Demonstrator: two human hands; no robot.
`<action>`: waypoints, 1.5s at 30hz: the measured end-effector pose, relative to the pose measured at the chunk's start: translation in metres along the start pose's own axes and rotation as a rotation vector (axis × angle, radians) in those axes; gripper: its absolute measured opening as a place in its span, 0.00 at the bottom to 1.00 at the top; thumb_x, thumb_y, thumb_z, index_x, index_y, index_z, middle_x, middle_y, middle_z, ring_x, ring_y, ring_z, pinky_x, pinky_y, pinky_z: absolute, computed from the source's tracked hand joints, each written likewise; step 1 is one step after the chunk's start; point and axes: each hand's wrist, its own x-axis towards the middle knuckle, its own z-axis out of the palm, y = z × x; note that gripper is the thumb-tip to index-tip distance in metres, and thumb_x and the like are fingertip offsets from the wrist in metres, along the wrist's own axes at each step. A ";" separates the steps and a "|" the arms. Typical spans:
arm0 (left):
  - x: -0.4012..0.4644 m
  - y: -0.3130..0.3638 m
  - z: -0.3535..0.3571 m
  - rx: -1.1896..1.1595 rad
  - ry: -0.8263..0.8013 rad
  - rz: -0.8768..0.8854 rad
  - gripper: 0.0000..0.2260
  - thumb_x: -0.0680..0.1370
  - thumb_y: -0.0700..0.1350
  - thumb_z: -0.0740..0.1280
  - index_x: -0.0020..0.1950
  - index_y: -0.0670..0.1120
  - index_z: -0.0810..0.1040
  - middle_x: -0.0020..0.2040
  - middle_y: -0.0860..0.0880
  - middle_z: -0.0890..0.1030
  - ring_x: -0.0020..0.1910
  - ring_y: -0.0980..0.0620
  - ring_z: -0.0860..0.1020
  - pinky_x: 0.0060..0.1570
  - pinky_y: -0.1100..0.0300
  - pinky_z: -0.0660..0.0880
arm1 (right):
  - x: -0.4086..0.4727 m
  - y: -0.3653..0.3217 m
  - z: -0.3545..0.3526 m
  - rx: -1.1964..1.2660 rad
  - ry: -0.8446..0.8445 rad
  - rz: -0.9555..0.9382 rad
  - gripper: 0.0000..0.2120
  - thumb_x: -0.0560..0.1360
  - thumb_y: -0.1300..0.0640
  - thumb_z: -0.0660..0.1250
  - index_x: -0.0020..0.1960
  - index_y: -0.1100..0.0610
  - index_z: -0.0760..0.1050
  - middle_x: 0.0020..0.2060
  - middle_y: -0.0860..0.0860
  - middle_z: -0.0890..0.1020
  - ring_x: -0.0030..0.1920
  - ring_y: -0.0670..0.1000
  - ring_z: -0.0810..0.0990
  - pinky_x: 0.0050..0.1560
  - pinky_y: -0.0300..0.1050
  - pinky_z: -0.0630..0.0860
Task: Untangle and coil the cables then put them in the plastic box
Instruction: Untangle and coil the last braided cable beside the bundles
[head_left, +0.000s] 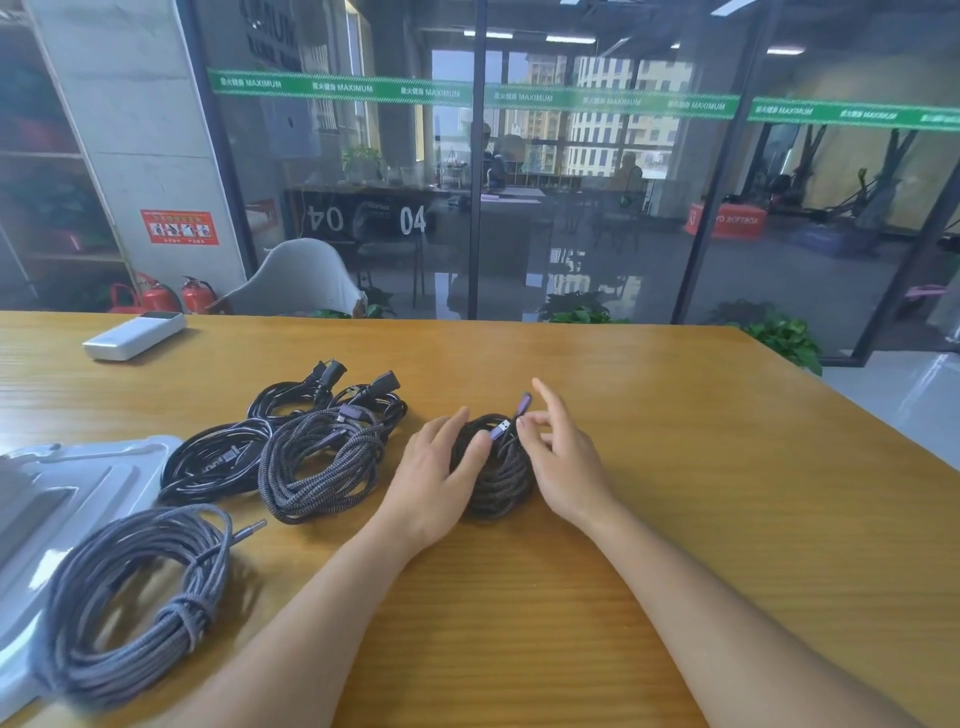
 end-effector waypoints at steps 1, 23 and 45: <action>-0.002 0.000 0.001 -0.009 -0.021 0.024 0.33 0.83 0.67 0.56 0.85 0.53 0.57 0.82 0.54 0.60 0.82 0.54 0.55 0.79 0.53 0.54 | -0.002 0.000 -0.001 0.004 -0.016 0.000 0.28 0.85 0.41 0.57 0.83 0.39 0.53 0.62 0.37 0.76 0.64 0.44 0.78 0.65 0.48 0.75; 0.004 -0.016 0.003 0.258 0.142 -0.018 0.33 0.85 0.60 0.60 0.85 0.49 0.53 0.85 0.48 0.53 0.84 0.49 0.49 0.78 0.56 0.51 | 0.006 0.003 0.012 -0.186 -0.105 -0.031 0.30 0.85 0.44 0.61 0.84 0.46 0.56 0.81 0.46 0.63 0.81 0.46 0.59 0.81 0.52 0.59; -0.051 0.101 -0.227 0.309 0.372 -0.462 0.33 0.83 0.65 0.55 0.83 0.46 0.61 0.82 0.47 0.63 0.81 0.46 0.58 0.79 0.49 0.57 | 0.065 -0.271 -0.007 -0.389 -0.678 -0.259 0.28 0.86 0.40 0.56 0.84 0.41 0.55 0.83 0.47 0.57 0.82 0.53 0.56 0.81 0.57 0.55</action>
